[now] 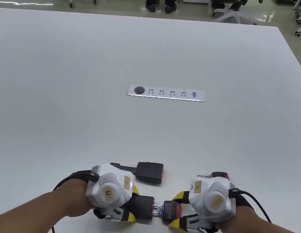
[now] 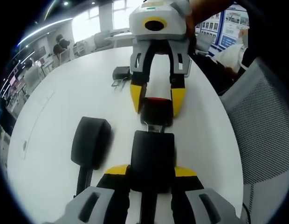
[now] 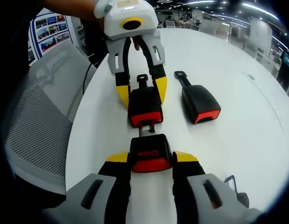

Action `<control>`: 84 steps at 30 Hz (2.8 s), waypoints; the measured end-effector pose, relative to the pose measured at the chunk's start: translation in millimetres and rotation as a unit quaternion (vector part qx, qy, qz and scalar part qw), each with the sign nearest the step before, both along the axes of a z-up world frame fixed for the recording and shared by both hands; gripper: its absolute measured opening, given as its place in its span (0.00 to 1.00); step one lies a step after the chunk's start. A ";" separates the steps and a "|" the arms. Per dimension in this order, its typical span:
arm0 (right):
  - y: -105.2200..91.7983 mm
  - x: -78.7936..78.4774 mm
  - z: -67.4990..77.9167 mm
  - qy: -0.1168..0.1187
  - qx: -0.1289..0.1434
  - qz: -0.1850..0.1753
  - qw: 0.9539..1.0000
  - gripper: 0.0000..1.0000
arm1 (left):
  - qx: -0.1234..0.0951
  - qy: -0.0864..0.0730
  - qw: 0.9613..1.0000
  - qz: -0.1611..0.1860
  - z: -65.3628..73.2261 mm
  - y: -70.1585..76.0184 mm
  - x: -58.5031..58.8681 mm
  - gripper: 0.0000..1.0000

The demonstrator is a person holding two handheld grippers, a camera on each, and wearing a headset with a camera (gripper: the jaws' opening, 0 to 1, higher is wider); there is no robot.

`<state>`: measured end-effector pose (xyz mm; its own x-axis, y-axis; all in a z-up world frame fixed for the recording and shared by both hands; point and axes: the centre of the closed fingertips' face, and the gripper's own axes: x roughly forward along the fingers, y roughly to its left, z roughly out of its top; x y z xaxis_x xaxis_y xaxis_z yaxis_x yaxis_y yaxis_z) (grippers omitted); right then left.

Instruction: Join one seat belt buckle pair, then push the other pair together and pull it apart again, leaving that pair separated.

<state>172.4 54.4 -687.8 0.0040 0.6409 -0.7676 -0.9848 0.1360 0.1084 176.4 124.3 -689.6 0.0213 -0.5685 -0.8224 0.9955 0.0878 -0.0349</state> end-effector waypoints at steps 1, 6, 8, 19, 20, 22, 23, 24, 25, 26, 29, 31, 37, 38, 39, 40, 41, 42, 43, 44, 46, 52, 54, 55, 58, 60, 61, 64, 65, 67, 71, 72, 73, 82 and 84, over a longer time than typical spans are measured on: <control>0.5 -0.3 0.0 -0.001 -0.001 -0.001 1.000 0.32 | 0.000 0.000 1.000 0.001 -0.1 0.1 0.1 0.34; 3.2 0.3 -0.4 0.000 0.001 -0.002 1.000 0.32 | 0.005 0.001 1.000 -0.004 -0.2 0.6 0.2 0.34; 4.5 0.8 -0.7 -0.001 0.002 -0.003 1.000 0.32 | 0.008 0.002 1.000 -0.008 0.1 0.6 0.1 0.34; 13.0 2.8 -2.3 0.000 0.005 -0.003 1.000 0.32 | 0.014 0.001 1.000 -0.018 1.0 -0.9 -0.6 0.34; 13.3 3.1 -2.4 0.000 0.005 -0.003 1.000 0.32 | 0.014 0.001 1.000 -0.018 0.4 -0.4 -0.3 0.34; 14.3 2.1 -2.5 0.000 0.004 -0.001 1.000 0.32 | 0.013 0.001 1.000 -0.020 -0.3 0.0 0.0 0.34; 14.4 3.0 -2.9 0.000 0.004 -0.001 1.000 0.32 | 0.013 0.001 1.000 -0.021 -0.4 0.0 0.0 0.34; 14.4 3.6 -3.3 0.000 0.005 -0.001 1.000 0.32 | 0.014 0.002 1.000 -0.021 -0.6 0.0 0.1 0.34; 15.4 3.1 -3.2 -0.001 0.006 -0.002 1.000 0.32 | 0.014 0.002 1.000 -0.022 -0.6 -0.3 0.2 0.34; 17.0 2.9 -3.4 -0.003 0.006 -0.001 1.000 0.32 | 0.017 0.003 1.000 -0.024 -1.4 -1.0 0.4 0.34; 18.4 2.3 -3.0 -0.005 0.005 0.002 1.000 0.32 | 0.025 0.003 0.999 -0.034 -3.7 0.4 -0.6 0.34; 17.8 1.8 -2.6 -0.005 0.006 0.002 1.000 0.32 | 0.021 0.003 0.999 -0.029 -3.6 2.7 -1.7 0.34; 17.1 0.4 -3.6 -0.005 0.006 0.006 1.000 0.31 | 0.019 0.004 1.000 -0.022 -5.4 2.6 -1.4 0.34; 16.6 0.1 -3.7 -0.005 0.006 0.007 1.000 0.31 | 0.019 0.004 1.000 -0.021 -5.2 2.4 -1.3 0.34; 16.8 0.3 -3.9 -0.005 0.006 0.009 1.000 0.31 | 0.018 0.005 1.000 -0.021 -5.4 2.1 -1.4 0.34; 16.5 0.2 -4.0 -0.006 0.006 0.009 1.000 0.31 | 0.017 0.005 1.000 -0.020 -5.0 2.0 -1.2 0.34; 16.6 0.5 -4.8 -0.006 0.004 0.010 1.000 0.31 | 0.016 0.005 1.000 -0.019 -5.1 1.6 -1.3 0.34; 15.8 0.2 -5.0 -0.007 0.004 0.010 1.000 0.31 | 0.016 0.005 1.000 -0.018 -4.8 1.5 -1.0 0.34; 15.9 0.4 -5.8 -0.007 0.004 0.010 1.000 0.31 | 0.016 0.006 1.000 -0.017 -5.0 1.0 -0.9 0.34; 15.1 0.1 -6.2 -0.008 0.004 0.010 1.000 0.31 | 0.017 0.005 1.000 -0.016 -4.9 0.8 -0.8 0.34; 14.5 -0.3 -5.7 -0.009 0.003 0.012 1.000 0.31 | 0.016 0.005 1.000 -0.013 -4.8 0.6 -0.7 0.34; 13.0 -0.3 -5.2 -0.015 0.003 0.007 1.000 0.32 | 0.016 0.007 1.000 -0.011 -4.5 -0.4 0.3 0.34; 13.8 1.4 -5.3 -0.016 0.007 0.005 1.000 0.31 | 0.016 0.006 1.000 -0.012 -3.6 -1.0 0.1 0.34; 13.3 1.2 -5.2 -0.017 0.010 0.005 1.000 0.31 | 0.015 0.005 1.000 -0.012 -3.4 -1.3 0.1 0.34; 12.3 0.5 -3.8 -0.019 0.015 0.006 1.000 0.31 | 0.009 0.006 1.000 -0.010 -2.5 -1.0 0.2 0.34; 11.8 1.1 -3.4 -0.020 0.017 0.007 1.000 0.31 | -0.014 0.020 1.000 0.002 -0.8 -1.0 -0.9 0.34; 12.8 -0.6 -2.8 -0.023 0.020 0.010 0.999 0.31 | -0.019 0.022 1.000 0.000 -0.5 0.0 -0.9 0.34; 12.7 -0.5 -2.4 -0.023 0.027 0.001 0.999 0.31 | -0.013 0.019 1.000 -0.014 0.2 -0.5 -0.4 0.34; 12.9 0.6 -3.1 -0.024 0.030 -0.001 0.999 0.31 | -0.013 0.020 1.000 -0.015 0.5 -1.0 0.2 0.34; 12.8 0.5 -3.3 -0.026 0.041 -0.006 0.999 0.31 | -0.015 0.022 1.000 -0.017 0.5 -0.6 0.4 0.34; 12.4 0.1 -3.2 -0.030 0.057 -0.015 0.998 0.31 | -0.019 0.021 0.999 -0.019 0.7 -0.4 0.9 0.34; 12.7 0.0 -3.3 -0.034 0.059 -0.015 0.998 0.31 | -0.022 0.022 0.999 -0.020 0.7 0.0 0.6 0.34; 13.1 0.1 -3.6 -0.036 0.060 -0.015 0.997 0.31 | -0.023 0.022 0.999 -0.020 0.9 -0.3 0.8 0.34; 13.2 -3.5 -0.1 -0.043 0.073 -0.026 0.996 0.31 | -0.041 0.031 0.998 -0.024 1.8 -1.6 -1.7 0.33; 13.6 -4.4 2.2 -0.042 0.074 -0.027 0.996 0.30 | -0.044 0.032 0.998 -0.025 1.7 -1.9 -2.0 0.33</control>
<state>168.0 68.0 -685.5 0.1015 0.7444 -0.6600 -0.9830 0.1772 0.0486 174.3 122.4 -687.9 -0.0594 -0.6369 -0.7687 0.9941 0.0326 -0.1038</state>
